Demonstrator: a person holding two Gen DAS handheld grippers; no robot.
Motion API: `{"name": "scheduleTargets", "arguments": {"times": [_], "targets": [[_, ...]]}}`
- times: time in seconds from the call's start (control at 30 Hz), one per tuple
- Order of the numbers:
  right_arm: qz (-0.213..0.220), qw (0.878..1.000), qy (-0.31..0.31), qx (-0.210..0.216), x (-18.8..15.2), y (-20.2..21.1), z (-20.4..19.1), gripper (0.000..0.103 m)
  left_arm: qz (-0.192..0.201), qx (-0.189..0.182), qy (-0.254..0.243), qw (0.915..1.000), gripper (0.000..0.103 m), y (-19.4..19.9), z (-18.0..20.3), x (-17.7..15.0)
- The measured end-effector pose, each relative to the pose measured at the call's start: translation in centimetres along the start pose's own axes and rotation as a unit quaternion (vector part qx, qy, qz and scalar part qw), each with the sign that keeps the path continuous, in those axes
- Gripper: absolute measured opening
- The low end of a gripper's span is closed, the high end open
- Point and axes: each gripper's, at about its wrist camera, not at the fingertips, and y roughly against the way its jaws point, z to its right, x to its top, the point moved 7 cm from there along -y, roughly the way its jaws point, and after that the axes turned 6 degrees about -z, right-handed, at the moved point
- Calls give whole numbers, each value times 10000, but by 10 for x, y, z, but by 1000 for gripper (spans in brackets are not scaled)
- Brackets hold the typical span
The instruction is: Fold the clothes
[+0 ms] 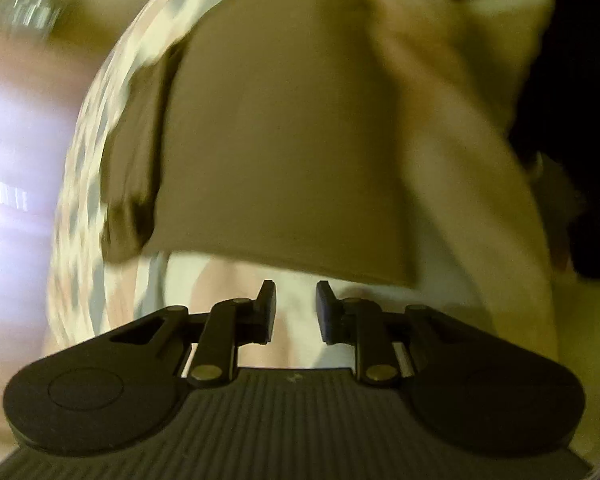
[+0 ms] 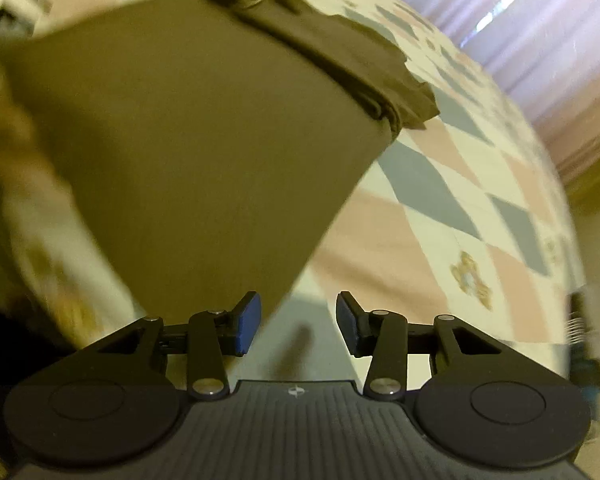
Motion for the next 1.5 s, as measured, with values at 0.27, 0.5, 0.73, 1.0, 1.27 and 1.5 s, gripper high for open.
{"name": "scheduleTargets", "arguments": {"times": [0.27, 0.5, 0.73, 1.0, 1.27, 1.5], "targets": [[421, 9720, 2060, -1051, -39, -26, -34, 46, 884, 1135, -1827, 9726, 26, -18, 50, -14], [1163, 9137, 3514, -1675, -56, -30, -59, 46, 1224, 1781, -2137, 9527, 31, -28, 56, -6], [1762, 8660, 4407, -1575, -58, -34, -71, 39, 1248, 1697, -2092, 9549, 18, -33, 57, 1], [1064, 9475, 2951, 614, 14, 2, -5, 2, 652, 349, -415, 9964, 6, -3, -21, 16], [1241, 9790, -519, 1529, 176, -31, 202, 2, -185, -499, 3904, 9191, 5, -40, -253, 2], [1095, 9736, -1248, 1567, 269, -135, 297, 2, -418, -370, 5500, 8333, 5, -141, -386, -24]]}}
